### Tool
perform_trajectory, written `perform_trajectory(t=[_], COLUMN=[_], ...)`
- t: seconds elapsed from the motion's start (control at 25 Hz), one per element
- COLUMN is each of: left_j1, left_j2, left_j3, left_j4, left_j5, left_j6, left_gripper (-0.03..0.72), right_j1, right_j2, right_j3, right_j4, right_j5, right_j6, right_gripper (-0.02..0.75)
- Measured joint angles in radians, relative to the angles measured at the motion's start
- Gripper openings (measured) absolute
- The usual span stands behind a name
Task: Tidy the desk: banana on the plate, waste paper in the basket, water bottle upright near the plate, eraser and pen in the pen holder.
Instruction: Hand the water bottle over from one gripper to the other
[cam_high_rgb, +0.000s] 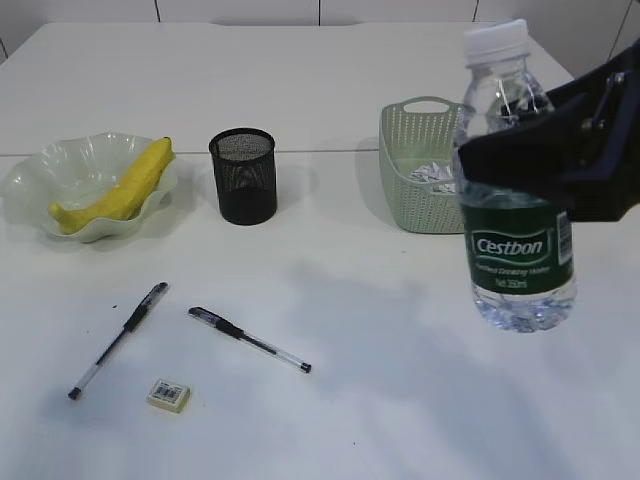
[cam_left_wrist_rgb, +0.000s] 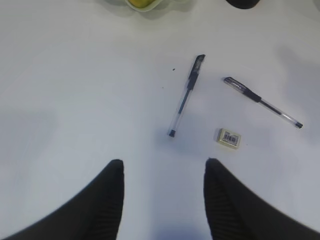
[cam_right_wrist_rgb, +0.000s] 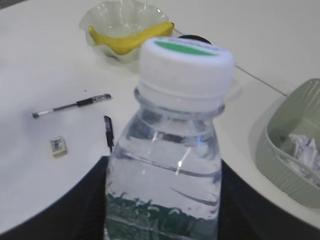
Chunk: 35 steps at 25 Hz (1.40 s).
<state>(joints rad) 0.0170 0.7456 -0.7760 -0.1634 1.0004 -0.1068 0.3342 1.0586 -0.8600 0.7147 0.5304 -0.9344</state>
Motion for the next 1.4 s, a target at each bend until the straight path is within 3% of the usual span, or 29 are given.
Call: perform_trajectory(t=[0.12, 0.32, 0.56, 0.84, 1.4], left_j1=[0.000, 0.000, 0.000, 0.000, 0.000], left_j2=[0.000, 0.000, 0.000, 0.000, 0.000], left_j3=[0.000, 0.000, 0.000, 0.000, 0.000], left_j4=[-0.001, -0.015, -0.039, -0.076, -0.419], left_j5=[-0.004, -0.017, -0.021, -0.021, -0.213], left_j6=[0.000, 0.013, 0.032, 0.089, 0.481], left_gripper=[0.371, 0.371, 0.371, 0.371, 0.371], right_j1=[0.000, 0.000, 0.000, 0.000, 0.000], right_j2=[0.008, 0.065, 0.163, 0.256, 0.323], right_j3=[0.000, 0.000, 0.000, -0.008, -0.098], right_j4=[0.209, 0.652, 0.979, 1.017, 1.017], right_j5=[0.000, 0.012, 0.177, 0.309, 0.422], right_j6=[-0.112, -0.488, -0.822, -0.905, -0.913], right_gripper=[0.383, 0.383, 0.383, 0.383, 0.382])
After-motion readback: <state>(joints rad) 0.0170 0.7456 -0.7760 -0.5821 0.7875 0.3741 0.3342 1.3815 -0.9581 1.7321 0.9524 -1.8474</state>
